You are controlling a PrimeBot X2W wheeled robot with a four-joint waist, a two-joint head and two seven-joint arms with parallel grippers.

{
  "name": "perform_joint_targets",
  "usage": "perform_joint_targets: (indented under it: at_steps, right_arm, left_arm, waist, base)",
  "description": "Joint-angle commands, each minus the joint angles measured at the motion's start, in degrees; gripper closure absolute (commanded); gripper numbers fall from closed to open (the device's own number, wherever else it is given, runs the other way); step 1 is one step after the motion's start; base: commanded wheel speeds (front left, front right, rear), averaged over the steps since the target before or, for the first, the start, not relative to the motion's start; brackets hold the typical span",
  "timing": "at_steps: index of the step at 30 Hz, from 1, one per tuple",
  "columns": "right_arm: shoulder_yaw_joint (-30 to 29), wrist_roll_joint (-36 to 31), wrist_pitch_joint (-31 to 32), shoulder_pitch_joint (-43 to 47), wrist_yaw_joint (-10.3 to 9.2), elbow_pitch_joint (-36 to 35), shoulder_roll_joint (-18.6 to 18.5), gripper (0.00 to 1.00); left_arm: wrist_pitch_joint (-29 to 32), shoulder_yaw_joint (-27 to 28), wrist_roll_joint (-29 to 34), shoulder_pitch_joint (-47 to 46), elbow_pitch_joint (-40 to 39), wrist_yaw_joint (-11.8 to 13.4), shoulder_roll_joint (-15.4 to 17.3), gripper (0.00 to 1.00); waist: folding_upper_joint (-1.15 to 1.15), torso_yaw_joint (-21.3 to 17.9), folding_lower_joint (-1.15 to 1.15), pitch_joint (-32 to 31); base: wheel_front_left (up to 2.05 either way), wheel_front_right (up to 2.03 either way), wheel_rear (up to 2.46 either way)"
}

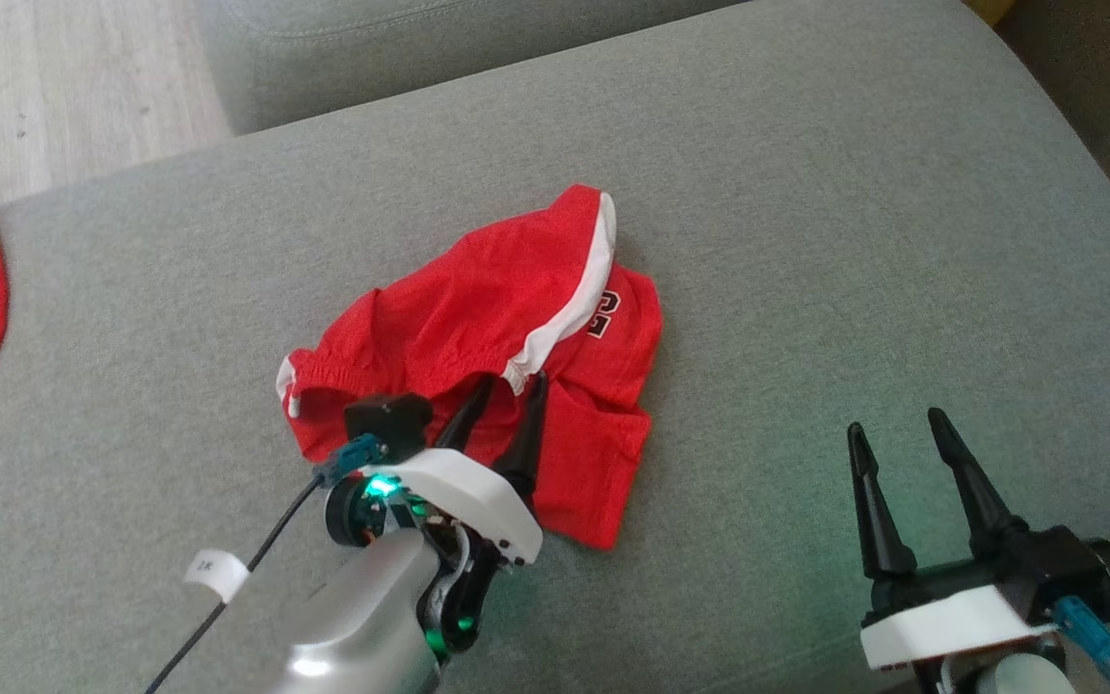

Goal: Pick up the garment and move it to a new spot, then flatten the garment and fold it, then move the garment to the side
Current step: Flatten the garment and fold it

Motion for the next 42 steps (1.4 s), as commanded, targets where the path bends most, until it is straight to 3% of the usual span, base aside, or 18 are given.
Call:
perform_joint_targets:
  at_steps: [1,3,4,12,17,24,29,36,42]
  right_arm:
    - [1.4,0.5,-0.4,-2.3,-0.04,-1.5,-0.4,0.00]
    - [1.5,0.5,-0.4,-2.3,-0.04,-1.4,-0.4,0.00]
    - [1.5,0.4,-0.4,-2.4,-0.04,-1.4,-0.4,0.00]
    - [1.6,-0.2,-0.4,-1.5,-0.04,-0.7,-0.4,0.00]
    - [2.2,0.2,-0.4,-0.9,-0.04,-0.5,-0.4,0.00]
    - [2.5,1.1,-0.4,0.8,-0.04,-0.7,-0.4,0.00]
    - [2.0,0.8,-0.4,1.8,-0.04,-1.7,-0.4,0.00]
    - [0.3,0.0,-0.4,3.0,-0.04,-3.5,-0.4,0.00]
    - [-1.2,0.1,-0.4,2.4,-0.04,-3.6,-0.4,0.00]
  left_arm:
    - [-1.1,0.8,-0.6,-2.9,-0.7,0.0,0.0,0.18]
    - [-1.8,0.1,-1.0,-3.6,0.0,-0.1,0.0,0.84]
    - [-2.6,-0.1,-1.0,-4.0,0.3,-0.3,0.0,1.00]
    - [-4.0,-6.3,1.6,-9.4,0.0,-5.5,0.0,1.00]
    - [-3.6,-8.3,3.5,-18.3,0.0,-6.4,0.0,1.00]
    - [-3.5,-6.7,2.8,-29.1,-1.5,-6.9,0.7,1.00]
    - [-2.2,-6.2,-0.4,-29.7,-7.1,-7.0,5.1,1.00]
    - [-0.3,-10.6,-3.4,-14.0,-10.8,-6.8,14.8,1.00]
    - [-2.6,-12.0,-2.9,-5.7,-10.2,-4.9,19.1,1.00]
  waist:
    - [0.00,-0.2,0.00,-0.1]
    - [0.00,-0.6,0.00,-0.2]
    - [0.00,-0.8,0.00,-0.3]
    - [0.00,-2.1,0.00,-3.3]
    - [0.00,-4.0,0.00,-6.2]
    - [0.00,-4.8,0.00,-7.9]
    - [0.00,-3.5,0.00,-8.5]
    - [0.00,1.0,0.00,-7.6]
    - [0.00,5.4,0.00,-5.3]
  base:
    - [0.00,0.00,0.00]
    - [0.00,0.00,0.00]
    - [0.00,0.00,0.00]
    - [0.00,0.00,0.00]
    - [0.00,0.00,0.00]
    - [0.00,0.00,0.00]
    - [0.00,0.00,0.00]
    - [0.00,0.00,0.00]
    - [0.00,0.00,0.00]
